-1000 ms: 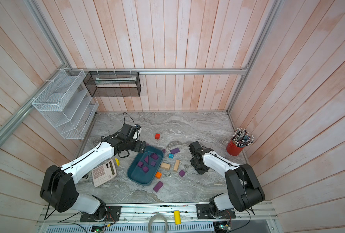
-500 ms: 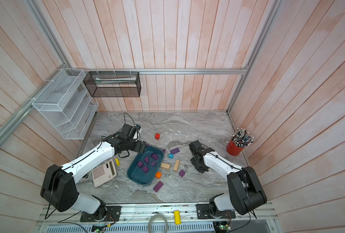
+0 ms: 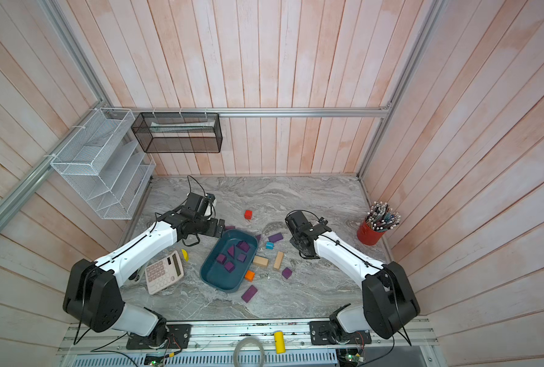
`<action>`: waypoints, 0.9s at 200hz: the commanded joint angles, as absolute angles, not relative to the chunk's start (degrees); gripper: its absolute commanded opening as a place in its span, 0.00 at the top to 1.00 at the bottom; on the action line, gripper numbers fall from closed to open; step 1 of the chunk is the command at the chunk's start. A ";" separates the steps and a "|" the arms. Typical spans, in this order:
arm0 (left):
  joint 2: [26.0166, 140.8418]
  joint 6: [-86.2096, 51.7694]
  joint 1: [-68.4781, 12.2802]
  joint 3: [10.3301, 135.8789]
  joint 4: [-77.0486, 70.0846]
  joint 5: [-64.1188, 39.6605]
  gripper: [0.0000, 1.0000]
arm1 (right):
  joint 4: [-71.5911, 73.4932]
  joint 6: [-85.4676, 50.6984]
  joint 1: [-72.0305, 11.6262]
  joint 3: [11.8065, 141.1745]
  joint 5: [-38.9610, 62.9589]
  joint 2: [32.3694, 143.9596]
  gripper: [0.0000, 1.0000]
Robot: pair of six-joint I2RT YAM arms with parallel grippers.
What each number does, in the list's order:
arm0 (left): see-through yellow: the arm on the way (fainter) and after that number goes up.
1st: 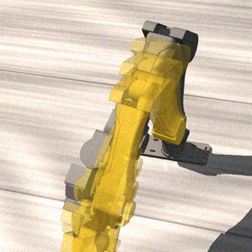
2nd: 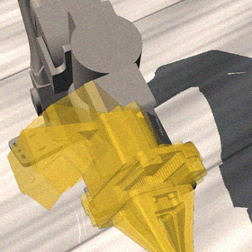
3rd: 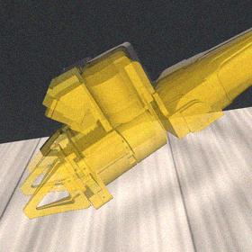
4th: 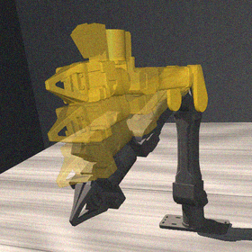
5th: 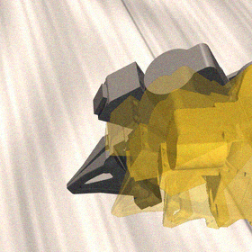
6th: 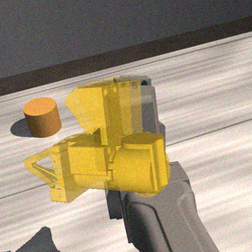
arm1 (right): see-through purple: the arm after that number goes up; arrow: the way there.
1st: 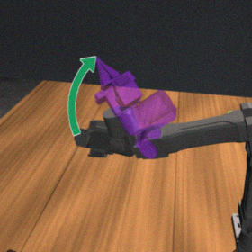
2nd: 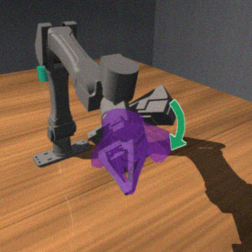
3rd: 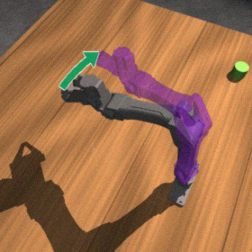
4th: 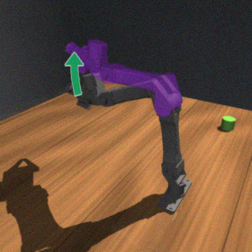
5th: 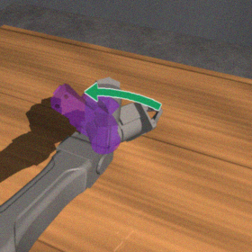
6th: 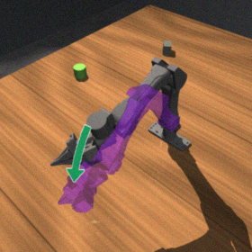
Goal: Pick purple bricks into the storage bin
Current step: Pick up the building block from the center of the board, then place the building block in the storage box.
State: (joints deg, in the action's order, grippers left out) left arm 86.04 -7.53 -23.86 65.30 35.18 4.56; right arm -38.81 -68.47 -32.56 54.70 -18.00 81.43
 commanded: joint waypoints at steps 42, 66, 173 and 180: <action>84.94 -8.04 -17.18 66.59 36.02 6.30 0.00 | -41.80 -63.79 -41.67 64.59 -25.39 87.03 0.72; 84.66 -8.35 -14.36 66.57 35.78 5.56 0.00 | -38.98 -61.15 -45.14 66.71 -25.72 87.79 0.72; 85.44 -8.26 -12.16 66.50 35.95 5.89 0.00 | -32.83 -43.93 -55.50 79.29 -20.73 99.54 0.73; 85.56 -8.26 -12.14 66.48 35.94 5.74 0.00 | -31.71 -42.80 -55.63 79.07 -19.07 99.95 0.73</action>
